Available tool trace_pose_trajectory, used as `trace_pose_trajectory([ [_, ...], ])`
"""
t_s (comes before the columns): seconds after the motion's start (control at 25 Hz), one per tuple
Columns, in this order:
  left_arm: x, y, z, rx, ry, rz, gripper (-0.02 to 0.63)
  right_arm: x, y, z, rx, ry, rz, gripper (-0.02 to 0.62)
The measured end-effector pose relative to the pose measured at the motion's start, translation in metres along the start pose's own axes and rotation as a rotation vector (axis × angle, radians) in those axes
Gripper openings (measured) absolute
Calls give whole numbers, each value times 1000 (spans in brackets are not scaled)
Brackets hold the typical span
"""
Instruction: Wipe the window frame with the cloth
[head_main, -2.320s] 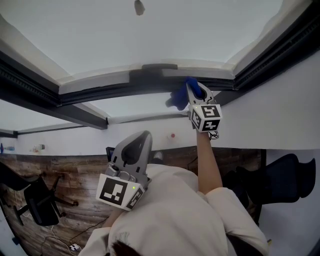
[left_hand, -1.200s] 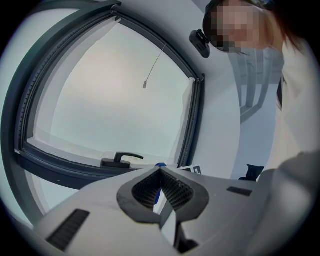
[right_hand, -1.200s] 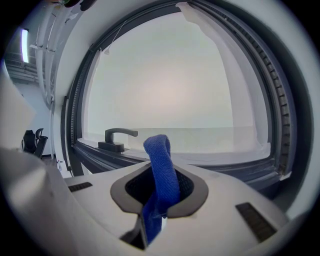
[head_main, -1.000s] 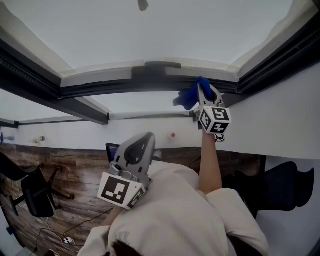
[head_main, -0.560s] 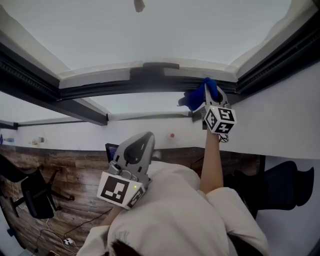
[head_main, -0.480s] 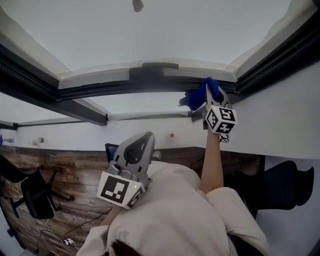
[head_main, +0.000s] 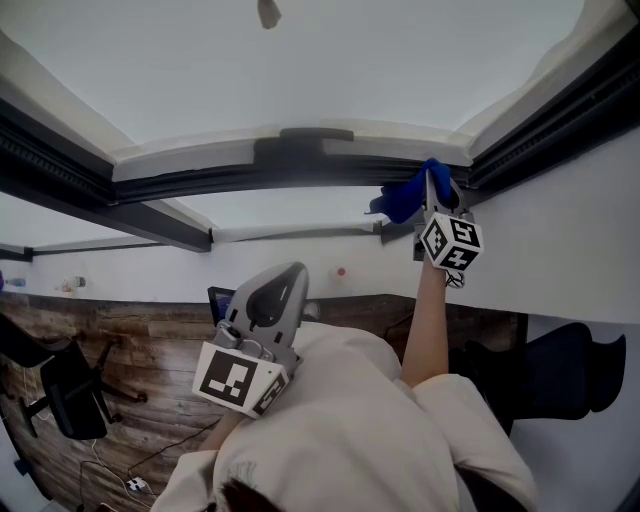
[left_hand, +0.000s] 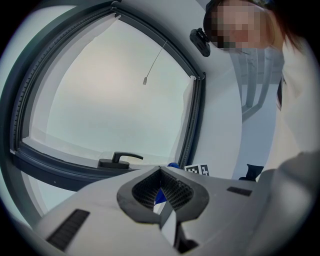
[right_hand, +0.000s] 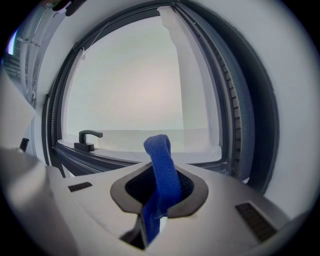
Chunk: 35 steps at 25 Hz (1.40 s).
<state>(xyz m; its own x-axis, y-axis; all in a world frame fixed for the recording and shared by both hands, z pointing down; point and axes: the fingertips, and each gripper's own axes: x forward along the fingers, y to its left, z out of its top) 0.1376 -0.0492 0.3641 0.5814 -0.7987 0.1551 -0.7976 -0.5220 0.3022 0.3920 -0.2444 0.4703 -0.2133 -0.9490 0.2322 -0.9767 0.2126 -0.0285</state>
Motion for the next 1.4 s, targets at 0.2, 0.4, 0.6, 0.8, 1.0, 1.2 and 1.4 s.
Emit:
trace_pose_trajectory([
  [0.2, 4, 1, 0, -2, 2, -2, 9, -2, -11, 1, 16, -5, -25, 55],
  [0.4, 8, 2, 0, -4, 7, -3, 9, -3, -24, 1, 25, -2, -61, 55],
  [0.6, 10, 2, 1, -6, 7, -2, 9, -5, -39, 1, -7, 20, -123, 55],
  [0.8, 12, 3, 0, -8, 8, -1, 9, -8, -58, 2, -21, 40, -195, 55],
  [1.0, 14, 6, 0, -12, 12, 2, 9, -10, -71, 1, -18, 44, -230, 55],
  [1.2, 15, 9, 1, -16, 13, 2, 9, -10, -76, 2, -34, 46, -254, 55],
  [1.4, 9, 13, 1, -23, 11, 6, 9, -11, -79, 3, -59, 64, -274, 55],
])
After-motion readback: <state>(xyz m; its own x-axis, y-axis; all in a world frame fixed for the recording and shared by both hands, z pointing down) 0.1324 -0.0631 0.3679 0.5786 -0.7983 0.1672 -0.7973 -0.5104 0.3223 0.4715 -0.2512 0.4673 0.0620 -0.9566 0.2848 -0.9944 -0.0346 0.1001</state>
